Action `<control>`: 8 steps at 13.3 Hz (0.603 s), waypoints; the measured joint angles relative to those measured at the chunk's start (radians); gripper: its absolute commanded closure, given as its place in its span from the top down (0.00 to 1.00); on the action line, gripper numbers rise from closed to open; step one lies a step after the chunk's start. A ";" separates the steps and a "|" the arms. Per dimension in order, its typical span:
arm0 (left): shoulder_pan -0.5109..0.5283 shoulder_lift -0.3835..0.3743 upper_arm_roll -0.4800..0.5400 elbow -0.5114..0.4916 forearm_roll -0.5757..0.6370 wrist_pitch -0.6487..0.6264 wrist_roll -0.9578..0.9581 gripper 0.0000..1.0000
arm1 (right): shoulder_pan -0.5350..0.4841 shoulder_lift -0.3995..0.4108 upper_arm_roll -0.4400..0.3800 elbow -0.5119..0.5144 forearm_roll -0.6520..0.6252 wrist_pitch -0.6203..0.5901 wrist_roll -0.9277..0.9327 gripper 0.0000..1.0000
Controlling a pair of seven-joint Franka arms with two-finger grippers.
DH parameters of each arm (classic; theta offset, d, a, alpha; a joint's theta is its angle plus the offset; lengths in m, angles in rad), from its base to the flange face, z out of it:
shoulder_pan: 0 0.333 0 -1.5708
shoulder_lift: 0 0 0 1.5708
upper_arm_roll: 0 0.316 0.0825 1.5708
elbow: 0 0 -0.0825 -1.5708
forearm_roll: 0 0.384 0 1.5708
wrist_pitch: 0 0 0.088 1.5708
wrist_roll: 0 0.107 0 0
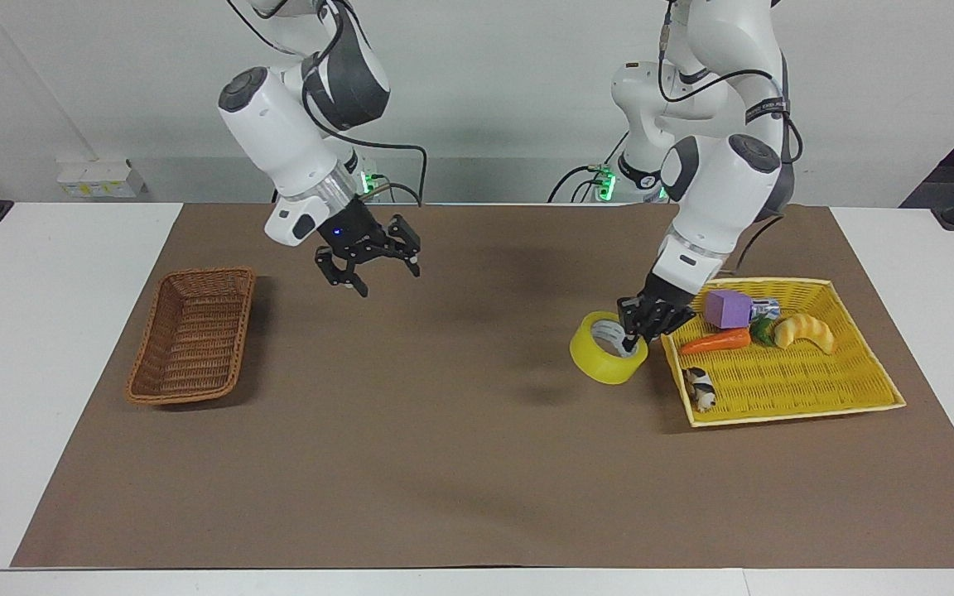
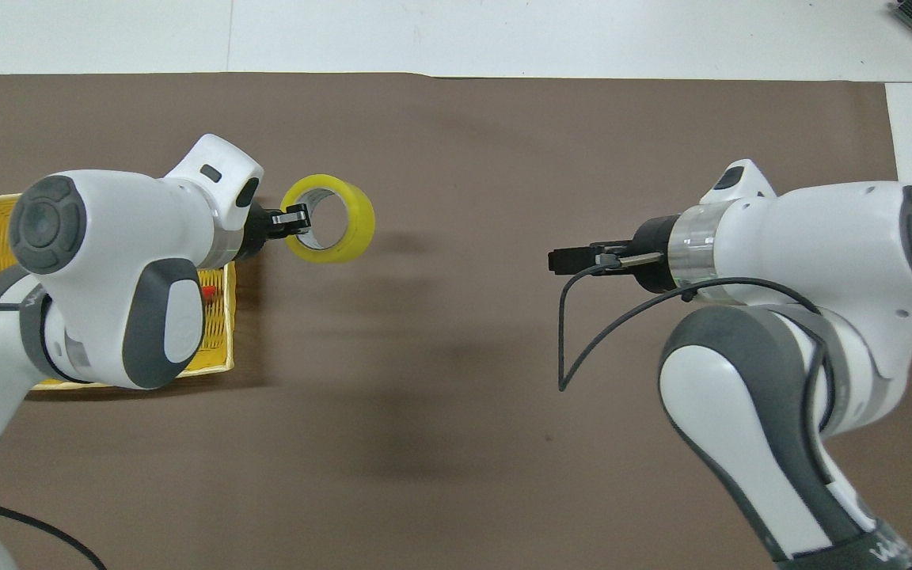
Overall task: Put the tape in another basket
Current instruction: 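Lift the tape with the left gripper while the right gripper approaches it, then grasp the tape with the right gripper and open the left gripper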
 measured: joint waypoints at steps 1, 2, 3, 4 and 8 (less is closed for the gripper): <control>-0.022 0.006 0.000 0.000 -0.012 0.008 -0.019 0.00 | 0.021 0.015 0.000 0.000 0.011 0.042 0.014 1.00; -0.042 0.010 -0.001 0.000 -0.033 0.014 -0.028 0.00 | 0.044 0.031 0.000 -0.001 0.028 0.098 0.031 1.00; -0.058 0.012 0.000 0.000 -0.055 0.019 -0.030 0.00 | 0.073 0.048 0.000 -0.001 0.042 0.159 0.055 1.00; -0.073 0.013 0.000 0.000 -0.073 0.021 -0.033 0.00 | 0.101 0.064 0.000 0.001 0.043 0.207 0.085 1.00; -0.136 0.014 0.000 0.000 -0.153 0.022 -0.037 0.00 | 0.160 0.095 0.000 0.025 0.044 0.246 0.123 1.00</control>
